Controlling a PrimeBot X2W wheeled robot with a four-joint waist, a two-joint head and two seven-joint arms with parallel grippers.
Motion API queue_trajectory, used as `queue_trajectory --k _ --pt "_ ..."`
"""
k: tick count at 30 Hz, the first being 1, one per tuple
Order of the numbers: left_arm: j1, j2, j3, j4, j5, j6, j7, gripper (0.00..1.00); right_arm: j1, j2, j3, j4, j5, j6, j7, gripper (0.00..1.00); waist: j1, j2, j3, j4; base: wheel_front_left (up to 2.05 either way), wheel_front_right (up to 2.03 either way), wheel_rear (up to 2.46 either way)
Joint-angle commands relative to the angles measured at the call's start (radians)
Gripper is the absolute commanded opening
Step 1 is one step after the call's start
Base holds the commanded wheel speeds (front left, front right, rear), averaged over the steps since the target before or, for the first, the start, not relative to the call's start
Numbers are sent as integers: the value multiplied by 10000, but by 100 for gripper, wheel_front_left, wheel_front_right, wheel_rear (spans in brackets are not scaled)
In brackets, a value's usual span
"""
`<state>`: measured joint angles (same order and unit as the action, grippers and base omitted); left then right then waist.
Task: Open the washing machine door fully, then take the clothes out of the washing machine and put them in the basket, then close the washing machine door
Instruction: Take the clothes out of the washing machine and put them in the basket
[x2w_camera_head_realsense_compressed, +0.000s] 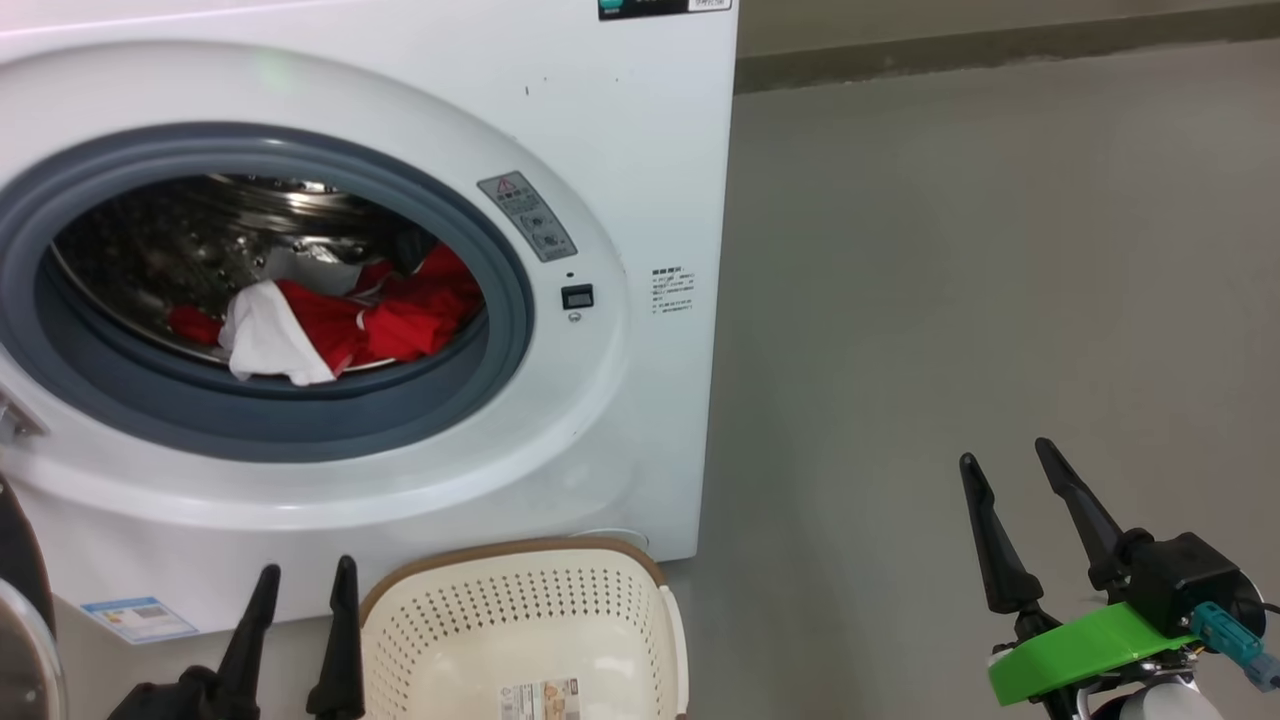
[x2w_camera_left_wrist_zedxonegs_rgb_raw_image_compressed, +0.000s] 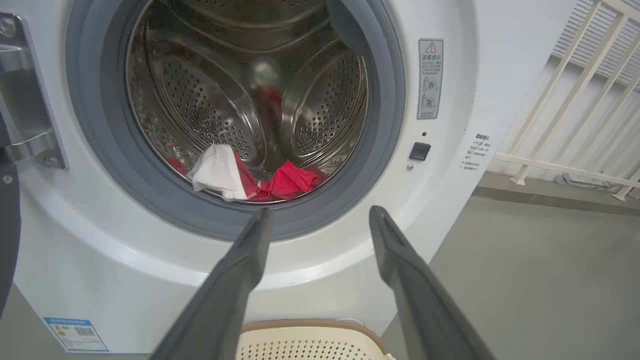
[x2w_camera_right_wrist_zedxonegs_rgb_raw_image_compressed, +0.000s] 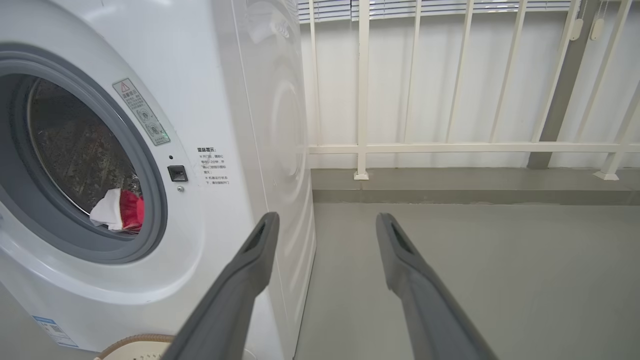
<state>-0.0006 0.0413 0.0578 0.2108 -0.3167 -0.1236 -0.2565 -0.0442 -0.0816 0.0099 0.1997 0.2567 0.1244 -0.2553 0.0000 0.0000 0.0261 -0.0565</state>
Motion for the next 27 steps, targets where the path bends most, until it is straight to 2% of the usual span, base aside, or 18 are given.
queue_trajectory --k 1,4,12,24,27 --pt "-470 92 304 -135 -118 18 -53 100 -346 -106 202 -239 137 63 -65 100 0 0 107 35 0 0 0" --pt "-776 91 289 194 -239 112 -53 100 -419 -143 209 -290 142 63 -65 100 0 0 321 86 0 0 0" --pt "-1827 90 577 694 -106 817 -53 100 -779 -299 303 -371 150 63 -65 100 0 0 1089 206 0 0 0" --pt "-3614 90 953 1208 314 807 -53 100 -1642 -509 503 -570 215 63 -65 100 0 0 2543 206 0 0 0" --pt "-4400 105 1044 1710 720 1109 -53 100 -1918 -608 567 -627 242 63 -65 100 0 0 3022 187 0 0 0"
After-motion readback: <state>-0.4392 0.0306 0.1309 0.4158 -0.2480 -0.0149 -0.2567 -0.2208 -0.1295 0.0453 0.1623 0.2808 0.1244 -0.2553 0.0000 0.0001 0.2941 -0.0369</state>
